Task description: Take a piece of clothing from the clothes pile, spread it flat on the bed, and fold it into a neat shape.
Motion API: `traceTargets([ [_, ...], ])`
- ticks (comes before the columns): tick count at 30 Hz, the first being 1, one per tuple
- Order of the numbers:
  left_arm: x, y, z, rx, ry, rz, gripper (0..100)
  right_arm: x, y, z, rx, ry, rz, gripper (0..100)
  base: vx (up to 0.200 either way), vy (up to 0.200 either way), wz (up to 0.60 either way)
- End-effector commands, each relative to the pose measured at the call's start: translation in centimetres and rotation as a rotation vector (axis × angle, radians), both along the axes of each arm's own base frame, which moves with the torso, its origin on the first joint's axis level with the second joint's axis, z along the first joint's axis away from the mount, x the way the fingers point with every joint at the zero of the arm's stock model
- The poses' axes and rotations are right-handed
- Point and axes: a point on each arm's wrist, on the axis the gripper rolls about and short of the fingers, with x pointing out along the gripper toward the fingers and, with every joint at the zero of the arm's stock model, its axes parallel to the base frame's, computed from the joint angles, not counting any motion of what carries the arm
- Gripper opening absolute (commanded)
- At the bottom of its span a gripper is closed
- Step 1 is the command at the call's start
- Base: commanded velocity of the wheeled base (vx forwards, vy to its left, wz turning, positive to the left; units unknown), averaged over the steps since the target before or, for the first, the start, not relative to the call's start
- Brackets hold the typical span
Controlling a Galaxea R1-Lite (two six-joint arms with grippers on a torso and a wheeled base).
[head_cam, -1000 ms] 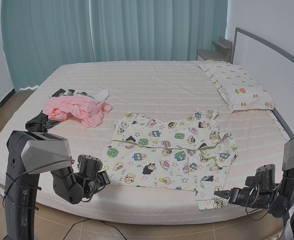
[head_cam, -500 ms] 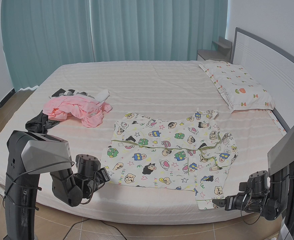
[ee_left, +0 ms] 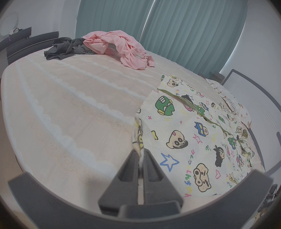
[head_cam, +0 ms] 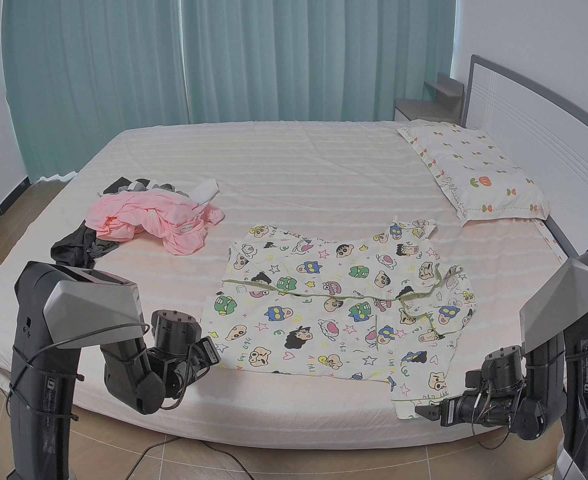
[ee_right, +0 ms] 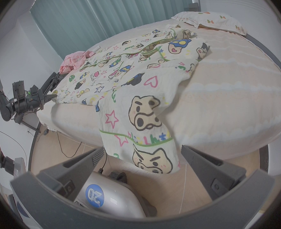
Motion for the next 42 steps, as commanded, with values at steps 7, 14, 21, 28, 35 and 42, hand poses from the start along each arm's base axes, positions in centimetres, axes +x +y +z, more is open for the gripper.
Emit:
traceTargets([
  [7, 0.0, 0.0, 0.1, -0.003, -0.003, -0.001, 0, 0.5, 0.1, -0.1, 0.011, 0.007, 0.022, 100, 0.000, 0.000, 0.00],
  [14, -0.1, 0.0, 0.1, -0.002, 0.000, -0.001, 0, 1.5, -0.1, -0.1, 0.019, 0.002, 0.006, 100, 0.000, 0.000, 0.00],
  [21, -0.1, 0.0, 0.1, -0.002, 0.000, -0.001, 0, 1.7, 0.0, 0.0, 0.027, 0.028, 0.019, 100, 0.000, 0.000, 0.00],
  [28, -0.1, 0.1, 0.0, -0.001, 0.003, -0.001, 0, 1.7, 0.0, 0.0, 0.037, 0.027, 0.026, 0, 0.000, 0.000, 0.00],
  [35, -0.3, 0.1, 0.0, 0.001, 0.010, -0.001, 0, 1.6, 0.0, 0.0, 0.034, 0.028, 0.014, 0, 0.000, 0.000, 0.00],
  [42, -1.0, 0.4, 0.0, 0.008, 0.029, -0.003, 0, -0.2, -0.5, 0.6, 0.038, 0.048, 0.015, 0, 0.000, 0.000, 0.00],
])
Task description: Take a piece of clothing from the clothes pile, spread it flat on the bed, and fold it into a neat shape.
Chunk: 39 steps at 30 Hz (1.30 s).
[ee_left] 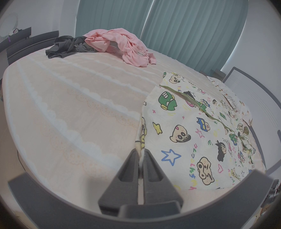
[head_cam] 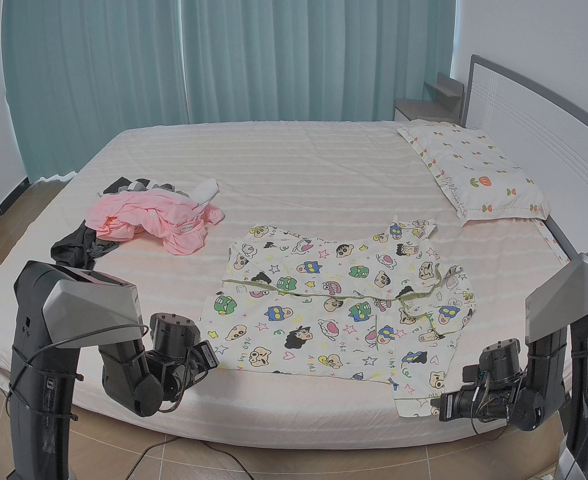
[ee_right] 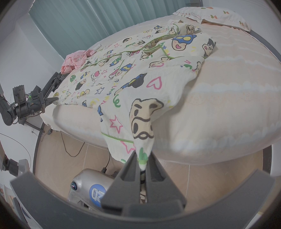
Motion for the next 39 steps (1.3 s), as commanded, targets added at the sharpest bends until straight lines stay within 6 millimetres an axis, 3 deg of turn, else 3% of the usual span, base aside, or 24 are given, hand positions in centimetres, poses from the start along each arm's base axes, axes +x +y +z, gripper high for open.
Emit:
traceTargets([
  [1, -0.4, 0.1, 0.4, 0.001, 0.002, -0.001, 0, -1.5, -0.4, 0.6, 0.005, 0.013, 0.003, 0, 0.000, 0.000, 0.00],
  [6, -0.9, 0.3, 0.2, 0.029, 0.019, -0.020, 0, -2.9, -1.0, 1.0, 0.007, 0.027, -0.008, 0, 0.000, 0.000, 0.00],
  [24, -1.8, 0.5, 0.2, 0.025, 0.032, -0.033, 0, -3.7, -1.3, 1.8, -0.003, 0.085, 0.003, 0, 0.000, 0.000, 0.00],
  [39, -4.9, 1.4, 1.2, 0.025, 0.102, -0.062, 0, -5.6, -1.7, 3.1, -0.075, 0.192, 0.076, 0, 0.000, 0.000, 0.00],
])
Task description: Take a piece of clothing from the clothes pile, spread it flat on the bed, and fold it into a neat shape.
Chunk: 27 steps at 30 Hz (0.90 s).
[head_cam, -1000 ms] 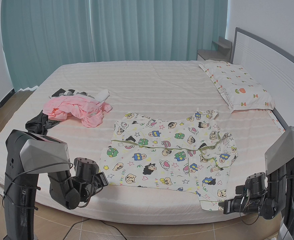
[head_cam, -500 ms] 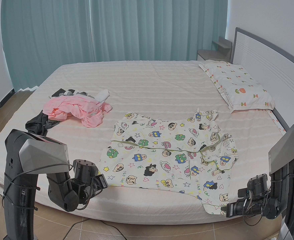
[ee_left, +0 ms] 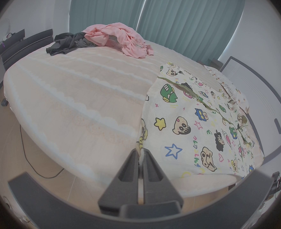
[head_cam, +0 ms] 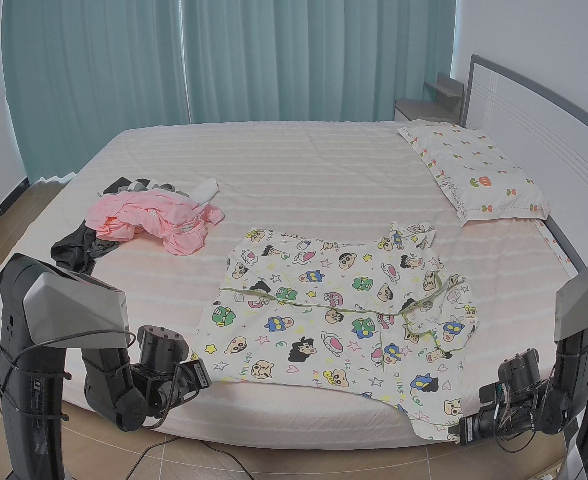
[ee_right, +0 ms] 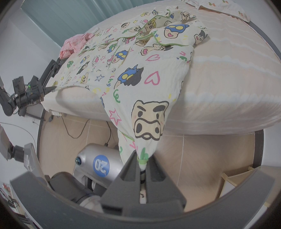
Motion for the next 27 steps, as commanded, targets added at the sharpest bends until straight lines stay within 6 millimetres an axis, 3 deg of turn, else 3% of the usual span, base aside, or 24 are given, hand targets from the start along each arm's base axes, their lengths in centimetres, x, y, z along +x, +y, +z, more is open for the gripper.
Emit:
traceTargets([
  [1, -0.9, 0.3, 0.2, 0.007, 0.023, -0.002, 0, -0.6, -0.1, 0.8, -0.008, -0.001, 0.016, 0, 0.000, 0.000, 0.00],
  [14, -4.3, 0.4, 0.6, 0.017, 0.107, -0.058, 0, -2.2, -0.1, 1.6, -0.044, 0.078, 0.071, 0, 0.000, 0.000, 0.00],
  [27, -6.5, 0.7, 0.6, 0.021, 0.178, -0.094, 0, -3.4, 0.5, 2.8, -0.059, 0.097, 0.127, 0, 0.000, 0.000, 0.00],
])
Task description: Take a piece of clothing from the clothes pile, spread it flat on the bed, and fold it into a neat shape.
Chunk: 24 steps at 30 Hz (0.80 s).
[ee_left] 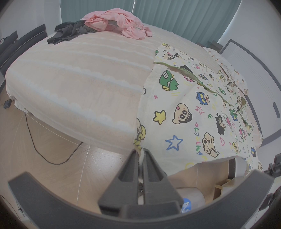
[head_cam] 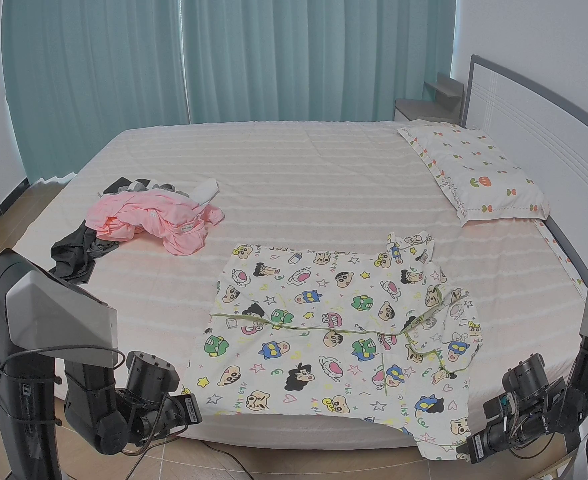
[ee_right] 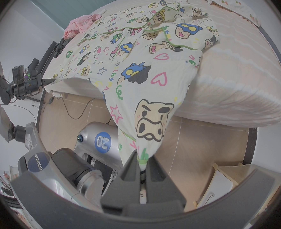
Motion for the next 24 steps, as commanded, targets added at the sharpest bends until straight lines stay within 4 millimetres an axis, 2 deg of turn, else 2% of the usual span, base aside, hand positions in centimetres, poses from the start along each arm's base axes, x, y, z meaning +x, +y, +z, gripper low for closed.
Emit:
traceTargets([
  [1, -0.9, 0.0, 0.3, -0.003, 0.018, -0.019, 0, -0.6, 0.1, 0.6, 0.002, -0.014, 0.016, 0, 0.000, 0.000, 0.00],
  [7, -0.7, -0.1, 0.7, -0.011, -0.001, -0.019, 0, -0.6, 0.1, 0.8, 0.005, -0.032, 0.020, 0, 0.000, 0.000, 0.00],
  [16, 1.1, -0.8, 3.0, -0.068, -0.131, -0.016, 0, 0.0, -0.5, 4.0, 0.071, -0.259, -0.035, 0, 0.000, 0.000, 0.00],
  [22, 2.2, -1.2, 3.9, -0.082, -0.167, -0.012, 0, 1.3, -0.8, 5.1, 0.086, -0.336, -0.073, 0, 0.000, 0.000, 0.00],
  [24, 3.2, -1.4, 4.1, -0.079, -0.158, -0.006, 0, 2.1, -0.8, 5.5, 0.097, -0.368, -0.096, 0, 0.000, 0.000, 0.00],
])
